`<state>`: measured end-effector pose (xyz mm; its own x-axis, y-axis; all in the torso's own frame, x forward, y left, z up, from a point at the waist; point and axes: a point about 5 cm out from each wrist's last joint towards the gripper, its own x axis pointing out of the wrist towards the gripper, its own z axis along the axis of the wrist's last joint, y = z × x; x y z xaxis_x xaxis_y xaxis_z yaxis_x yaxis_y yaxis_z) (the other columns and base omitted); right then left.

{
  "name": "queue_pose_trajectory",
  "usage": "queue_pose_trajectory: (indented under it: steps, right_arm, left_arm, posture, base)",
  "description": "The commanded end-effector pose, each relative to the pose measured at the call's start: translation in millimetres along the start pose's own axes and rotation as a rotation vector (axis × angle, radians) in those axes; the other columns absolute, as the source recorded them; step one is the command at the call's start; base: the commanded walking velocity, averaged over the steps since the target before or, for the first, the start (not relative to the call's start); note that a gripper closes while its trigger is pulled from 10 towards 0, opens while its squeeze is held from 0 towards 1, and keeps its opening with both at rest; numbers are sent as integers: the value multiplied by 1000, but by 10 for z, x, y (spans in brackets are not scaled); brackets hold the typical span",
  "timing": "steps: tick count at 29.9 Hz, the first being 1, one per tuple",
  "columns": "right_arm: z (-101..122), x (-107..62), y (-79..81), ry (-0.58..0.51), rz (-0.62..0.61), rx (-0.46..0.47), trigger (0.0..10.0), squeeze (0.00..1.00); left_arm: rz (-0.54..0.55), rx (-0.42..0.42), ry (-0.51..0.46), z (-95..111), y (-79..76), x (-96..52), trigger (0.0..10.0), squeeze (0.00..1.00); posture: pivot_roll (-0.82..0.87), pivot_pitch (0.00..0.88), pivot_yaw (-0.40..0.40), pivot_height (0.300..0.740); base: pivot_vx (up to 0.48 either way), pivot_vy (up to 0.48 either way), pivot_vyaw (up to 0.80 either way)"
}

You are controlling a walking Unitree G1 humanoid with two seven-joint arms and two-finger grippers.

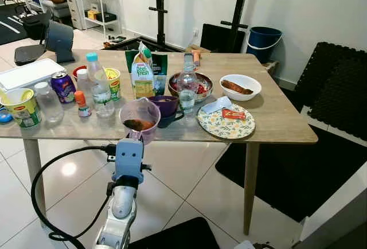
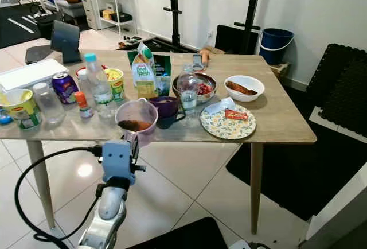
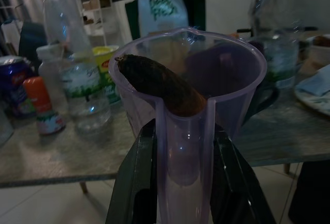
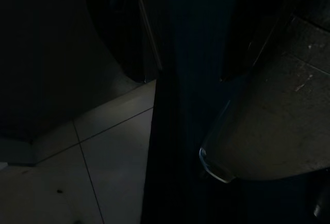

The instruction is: Restocking fridge

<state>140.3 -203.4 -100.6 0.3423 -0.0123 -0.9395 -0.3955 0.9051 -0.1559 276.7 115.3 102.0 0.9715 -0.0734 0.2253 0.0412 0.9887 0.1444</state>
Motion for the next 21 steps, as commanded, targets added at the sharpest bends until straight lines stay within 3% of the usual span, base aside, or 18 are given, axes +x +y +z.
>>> queue_pose_trajectory:
  steps: [1, 6, 14, 21]
  right_arm:
    - [-3, -1, -1, 0, 2, -11, 10000, 0]
    - [-7, -1, 0, 1, 2, -10, 10000, 0]
    - [-11, -4, -24, 2, -3, -6, 10000, 0]
    - [-15, -6, -37, 2, -7, -3, 10000, 0]
  left_arm:
    - [-33, -3, -10, 47, -72, -11, 10000, 0]
    - [-66, 2, -5, 61, -113, -42, 10000, 0]
    - [-241, -16, 21, 56, -329, -95, 10000, 0]
    - [-253, -9, 30, 49, -340, -105, 10000, 0]
  posture:
    - [34, 0, -11, 740]
    - [34, 0, -11, 740]
    - [25, 0, -15, 740]
    - [20, 0, -15, 740]
  base:
    - [0, 0, 0]
    - [0, 0, 0]
    - [0, 0, 0]
    - [0, 0, 0]
